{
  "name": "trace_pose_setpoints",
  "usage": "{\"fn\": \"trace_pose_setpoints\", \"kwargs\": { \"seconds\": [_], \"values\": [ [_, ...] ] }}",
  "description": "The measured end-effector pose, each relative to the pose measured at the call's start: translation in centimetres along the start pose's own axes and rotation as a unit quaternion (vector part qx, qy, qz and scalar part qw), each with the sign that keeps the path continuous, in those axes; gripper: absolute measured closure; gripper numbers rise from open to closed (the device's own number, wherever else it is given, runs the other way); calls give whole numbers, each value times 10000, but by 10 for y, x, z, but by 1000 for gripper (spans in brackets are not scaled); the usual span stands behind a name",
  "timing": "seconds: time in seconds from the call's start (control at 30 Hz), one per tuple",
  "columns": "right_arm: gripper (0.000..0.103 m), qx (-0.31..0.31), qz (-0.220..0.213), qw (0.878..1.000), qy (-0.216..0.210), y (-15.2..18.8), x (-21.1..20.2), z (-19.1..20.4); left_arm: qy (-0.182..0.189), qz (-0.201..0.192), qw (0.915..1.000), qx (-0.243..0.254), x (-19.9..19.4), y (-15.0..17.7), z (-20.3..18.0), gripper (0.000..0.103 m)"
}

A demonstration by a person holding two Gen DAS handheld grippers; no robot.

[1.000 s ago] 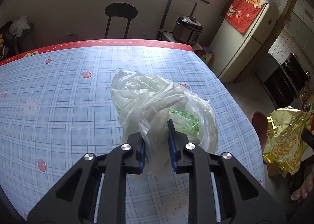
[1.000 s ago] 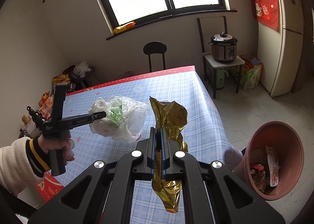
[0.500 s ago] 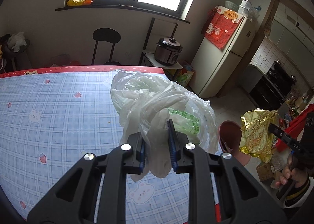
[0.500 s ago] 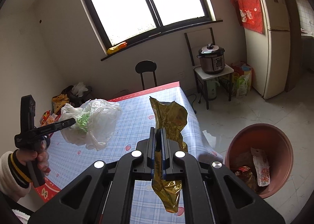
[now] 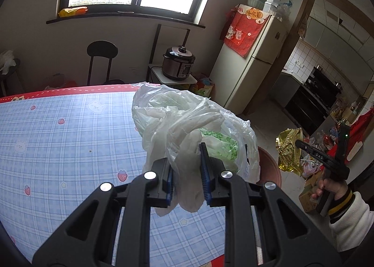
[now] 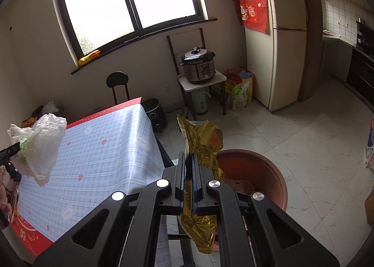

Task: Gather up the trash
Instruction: 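Carry the foil over the bucket and open the right tool while the left tool carries the bag, then lower the white plastic bag over the bucket and open the left tool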

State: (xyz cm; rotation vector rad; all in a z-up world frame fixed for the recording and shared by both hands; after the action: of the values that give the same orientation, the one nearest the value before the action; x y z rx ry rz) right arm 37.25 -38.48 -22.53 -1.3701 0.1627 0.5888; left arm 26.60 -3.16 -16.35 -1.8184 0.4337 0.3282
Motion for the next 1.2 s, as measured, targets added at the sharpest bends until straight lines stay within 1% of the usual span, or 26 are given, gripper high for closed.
{"fn": "trace_pose_setpoints", "kwargs": {
  "seconds": [0.03,0.1,0.13,0.17,0.23,0.3,0.37,0.43,0.53,0.7,0.8,0.87,0.9,0.93,0.97,1.07,1.1,1.13,1.2],
  "values": [
    [95,30,5,10000,43,-2,3,-7,18,11,10000,17,2,1,-6,80],
    [87,61,9,9999,137,-7,7,-18,62,27,10000,60,7,2,-17,80],
    [74,78,-39,9998,163,-11,6,-23,91,39,9999,87,9,4,-22,80],
    [55,92,-99,9998,175,-15,5,-25,129,54,9998,120,12,5,-28,80],
    [34,66,-279,9993,225,-24,-1,-31,213,94,9995,196,18,8,-41,80],
    [29,14,-341,9992,219,-29,-8,-34,315,146,9991,256,26,11,-55,80],
    [14,-20,-410,9986,330,-33,-17,-40,432,211,9983,336,36,15,-71,80],
    [6,-18,-481,9979,427,-36,-29,-48,575,294,9970,429,48,21,-90,80],
    [5,31,-444,9977,506,-34,-44,-59,798,449,9940,596,69,32,-122,80],
    [5,192,-429,9966,682,-24,-74,-86,1178,706,9867,865,112,55,-182,80],
    [5,350,-402,9953,811,-17,-89,-105,1391,800,9818,1014,139,65,-221,80],
    [5,381,-388,9942,929,-14,-97,-118,1517,841,9786,1105,154,69,-245,77],
    [5,392,-384,9936,985,-13,-101,-123,1577,848,9769,1168,161,69,-255,69],
    [5,409,-379,9930,1043,-12,-104,-128,1646,830,9752,1222,167,69,-265,52],
    [5,431,-373,9924,1093,-12,-106,-133,1705,788,9743,1242,171,67,-273,44],
    [5,468,-388,9911,1184,-13,-111,-143,1716,685,9744,1280,176,60,-282,33],
    [5,470,-386,9908,1205,-14,-112,-144,1699,632,9754,1257,175,57,-282,26],
    [5,468,-379,9907,1218,-14,-112,-145,1715,578,9759,1221,171,53,-280,23],
    [5,451,-354,9909,1220,-14,-112,-142,1659,528,9769,1240,165,48,-274,20]
  ]
}}
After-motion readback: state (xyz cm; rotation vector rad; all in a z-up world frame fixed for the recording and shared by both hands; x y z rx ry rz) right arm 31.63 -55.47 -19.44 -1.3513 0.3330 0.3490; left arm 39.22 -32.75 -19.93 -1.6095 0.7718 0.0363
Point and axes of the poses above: each gripper's, at about its wrist camera, not at the fingertips, and x roughly the way its jaws point, z to its left, y to its underside, the point moved 9 cm from there along x, roughly the way its jaws point, and after that the axes turned 15 degrees about -z, right-handed, at the moved point
